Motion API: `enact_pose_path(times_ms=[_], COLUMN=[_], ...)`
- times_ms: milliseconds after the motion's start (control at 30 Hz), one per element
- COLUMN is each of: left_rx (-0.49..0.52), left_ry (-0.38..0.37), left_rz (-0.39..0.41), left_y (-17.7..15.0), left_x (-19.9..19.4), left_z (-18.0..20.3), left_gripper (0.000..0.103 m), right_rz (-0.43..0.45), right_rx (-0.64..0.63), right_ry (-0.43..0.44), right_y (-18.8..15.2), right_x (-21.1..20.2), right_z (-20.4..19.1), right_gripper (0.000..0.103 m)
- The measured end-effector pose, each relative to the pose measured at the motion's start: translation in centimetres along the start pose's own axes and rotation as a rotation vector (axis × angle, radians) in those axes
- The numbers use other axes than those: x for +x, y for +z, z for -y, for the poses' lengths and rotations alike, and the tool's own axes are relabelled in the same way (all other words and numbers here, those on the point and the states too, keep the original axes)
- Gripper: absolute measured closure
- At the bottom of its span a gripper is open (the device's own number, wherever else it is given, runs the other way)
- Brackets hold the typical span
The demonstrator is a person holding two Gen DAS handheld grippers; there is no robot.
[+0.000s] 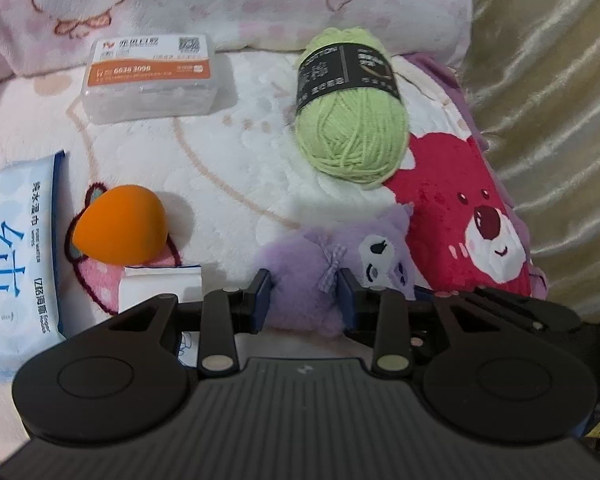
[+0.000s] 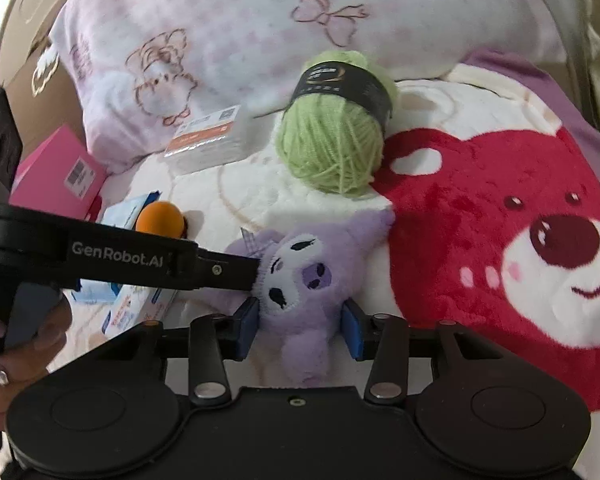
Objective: Organize objects
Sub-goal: 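Lift the plush toy with the right gripper and carry it over the pink box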
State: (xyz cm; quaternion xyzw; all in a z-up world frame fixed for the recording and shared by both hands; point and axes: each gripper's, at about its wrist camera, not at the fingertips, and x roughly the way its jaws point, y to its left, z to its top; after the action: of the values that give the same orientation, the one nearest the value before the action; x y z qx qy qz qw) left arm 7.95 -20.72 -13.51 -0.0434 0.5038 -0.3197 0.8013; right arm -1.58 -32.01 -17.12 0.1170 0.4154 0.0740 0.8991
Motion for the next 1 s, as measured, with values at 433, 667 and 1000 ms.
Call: enact_pose_path(times_ms=[433, 667, 1000], left_rx=[0.061, 0.024, 0.008], left_ry=[-0.005, -0.019, 0.022], left_rz=[-0.005, -0.051, -0.081], left_y=[-1.9, -3.6, -5.1], left_x=[-5.0, -7.0, -12.5], left_z=[0.8, -0.2, -2.0], left_gripper=[0.071, 0.071, 0.071], right_rz=[-0.004, -0.083, -0.145], right_rx=[-0.06, -0.029, 0.028], right_ry=[0.021, 0.041, 0.102], right_y=[-0.7, -1.6, -1.9], right_x=[-3.7, -5.0, -6.4], right_z=[-3.1, -5.1, -9.6], right_gripper=[0.056, 0.056, 0.055])
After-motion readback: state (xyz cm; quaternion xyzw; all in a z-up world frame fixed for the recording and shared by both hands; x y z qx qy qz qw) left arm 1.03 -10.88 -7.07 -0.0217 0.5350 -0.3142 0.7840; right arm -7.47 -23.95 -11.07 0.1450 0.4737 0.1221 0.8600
